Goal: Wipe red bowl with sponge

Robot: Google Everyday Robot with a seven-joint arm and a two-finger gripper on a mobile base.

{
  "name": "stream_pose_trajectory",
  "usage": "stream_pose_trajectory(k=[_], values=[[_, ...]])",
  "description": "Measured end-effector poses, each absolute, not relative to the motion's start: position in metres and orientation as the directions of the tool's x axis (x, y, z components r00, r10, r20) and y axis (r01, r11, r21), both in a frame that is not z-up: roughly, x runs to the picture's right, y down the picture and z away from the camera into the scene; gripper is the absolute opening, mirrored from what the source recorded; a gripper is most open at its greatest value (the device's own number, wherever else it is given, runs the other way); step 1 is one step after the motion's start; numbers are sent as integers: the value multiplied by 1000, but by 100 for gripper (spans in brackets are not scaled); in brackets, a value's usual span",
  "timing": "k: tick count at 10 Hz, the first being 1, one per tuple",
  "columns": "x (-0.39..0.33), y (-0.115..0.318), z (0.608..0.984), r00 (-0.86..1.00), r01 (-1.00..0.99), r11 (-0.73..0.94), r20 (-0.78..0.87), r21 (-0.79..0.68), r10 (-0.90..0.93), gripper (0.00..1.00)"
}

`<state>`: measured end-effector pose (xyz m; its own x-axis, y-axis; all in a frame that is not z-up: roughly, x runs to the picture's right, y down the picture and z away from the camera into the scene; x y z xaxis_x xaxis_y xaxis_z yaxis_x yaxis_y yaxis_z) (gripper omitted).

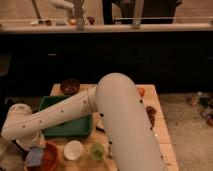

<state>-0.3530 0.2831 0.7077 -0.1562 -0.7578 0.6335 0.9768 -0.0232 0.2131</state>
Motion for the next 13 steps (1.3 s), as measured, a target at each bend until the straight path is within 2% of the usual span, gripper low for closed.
stream_pose_trajectory(k=[5, 9, 13], values=[[-311, 291, 688, -94, 986, 20, 662, 163, -743, 41], [-300, 278, 707, -71, 991, 21, 669, 129, -740, 41], [-318, 268, 715, -116, 986, -6, 662, 166, -741, 41]])
